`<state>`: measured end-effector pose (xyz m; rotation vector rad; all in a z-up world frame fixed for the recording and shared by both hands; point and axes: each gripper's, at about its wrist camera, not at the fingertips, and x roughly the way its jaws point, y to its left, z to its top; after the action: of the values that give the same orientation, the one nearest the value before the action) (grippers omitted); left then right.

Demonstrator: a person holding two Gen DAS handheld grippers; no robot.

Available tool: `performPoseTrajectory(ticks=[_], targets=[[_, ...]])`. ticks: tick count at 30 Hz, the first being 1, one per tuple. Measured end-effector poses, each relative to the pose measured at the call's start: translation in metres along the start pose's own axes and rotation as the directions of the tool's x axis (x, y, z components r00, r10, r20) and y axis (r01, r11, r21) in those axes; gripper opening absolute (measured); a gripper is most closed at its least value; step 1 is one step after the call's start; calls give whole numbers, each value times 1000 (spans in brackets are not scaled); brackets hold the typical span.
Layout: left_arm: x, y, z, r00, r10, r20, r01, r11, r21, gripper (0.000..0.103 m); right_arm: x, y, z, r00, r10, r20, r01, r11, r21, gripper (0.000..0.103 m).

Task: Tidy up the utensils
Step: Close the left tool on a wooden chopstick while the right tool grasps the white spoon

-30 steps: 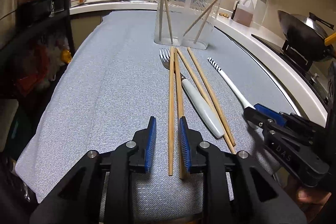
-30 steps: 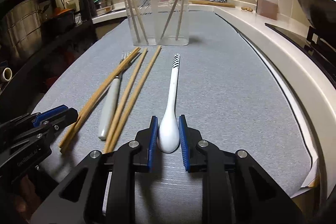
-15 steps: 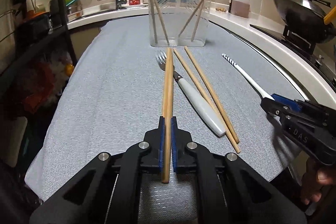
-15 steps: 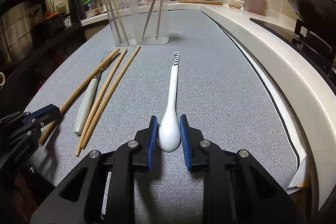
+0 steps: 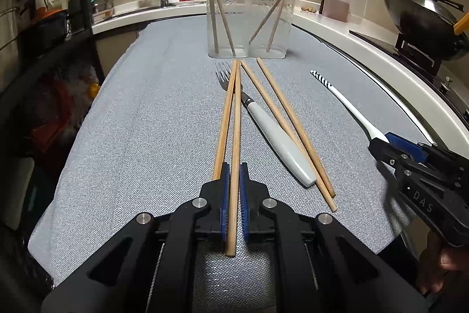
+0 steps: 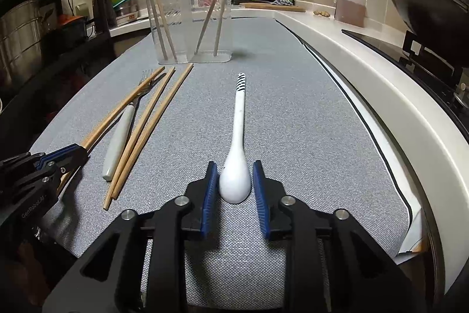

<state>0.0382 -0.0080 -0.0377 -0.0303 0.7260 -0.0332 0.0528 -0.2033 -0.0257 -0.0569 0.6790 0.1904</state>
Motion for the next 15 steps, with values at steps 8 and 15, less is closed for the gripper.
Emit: performPoseTrajectory(ticks=[8,15], targets=[[-4,10,1,999,38,22,-38,999,-38,6,0,-5,1,1000,-22,9,22,1000,16,22],[-3,11,1,999,46,23,-45,998,-40,7,1,-7,1,1000,-16,8,16,1000,23,24]])
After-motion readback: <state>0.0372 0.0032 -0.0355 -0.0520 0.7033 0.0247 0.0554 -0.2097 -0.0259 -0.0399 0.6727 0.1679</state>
